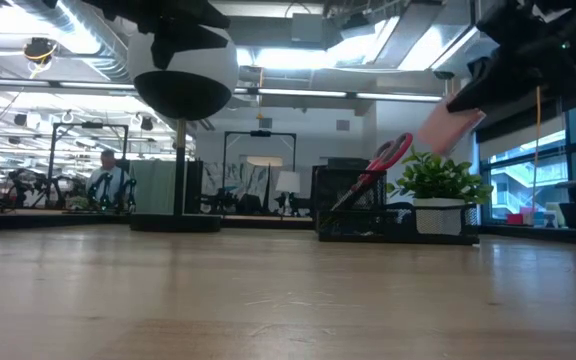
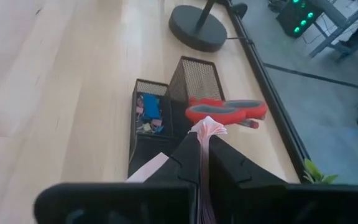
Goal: Pick and place office supplies into organizer
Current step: Put the pink sticky notes into the black desk organizer
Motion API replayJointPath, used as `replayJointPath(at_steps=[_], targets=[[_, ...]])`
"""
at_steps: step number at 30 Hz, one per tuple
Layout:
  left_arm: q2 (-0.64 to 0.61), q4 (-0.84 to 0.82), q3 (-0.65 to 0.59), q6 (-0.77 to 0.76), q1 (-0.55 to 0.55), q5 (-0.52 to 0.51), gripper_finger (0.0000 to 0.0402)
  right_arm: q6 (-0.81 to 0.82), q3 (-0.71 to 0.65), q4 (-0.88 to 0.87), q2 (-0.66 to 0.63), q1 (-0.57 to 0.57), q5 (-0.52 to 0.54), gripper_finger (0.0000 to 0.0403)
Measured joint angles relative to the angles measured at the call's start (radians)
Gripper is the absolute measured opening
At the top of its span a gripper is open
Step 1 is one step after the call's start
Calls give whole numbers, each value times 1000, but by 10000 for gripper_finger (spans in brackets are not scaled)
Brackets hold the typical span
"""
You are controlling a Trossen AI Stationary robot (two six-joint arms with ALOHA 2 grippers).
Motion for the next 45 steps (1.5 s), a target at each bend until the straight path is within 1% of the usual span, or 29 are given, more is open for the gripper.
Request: replayJointPath(at_steps=[5,13,15,18,23,30,37,42,45], targets=[[0,-10,0,1,0,4,143,-39,-36,52,1,0,0,17],[0,-25,0,0,0,5,143,-44,-179,314,0,0,-29,18],[0,-25,0,-3,0,5,143,-43,-199,341,-1,0,-53,19],[0,-24,0,-24,1,5,143,-41,-225,344,-1,0,-74,19],[0,-24,0,-29,1,3,143,-43,-245,345,-1,-3,-74,20],[0,-23,0,-29,1,-43,143,-63,-245,348,0,-27,-85,20],[0,-23,0,-29,1,-46,143,-92,-245,380,0,-61,-174,20],[0,-23,0,-29,1,-47,143,-123,-245,389,0,-96,-186,20],[0,-23,0,-29,1,-47,143,-128,-245,389,0,-117,-227,20]])
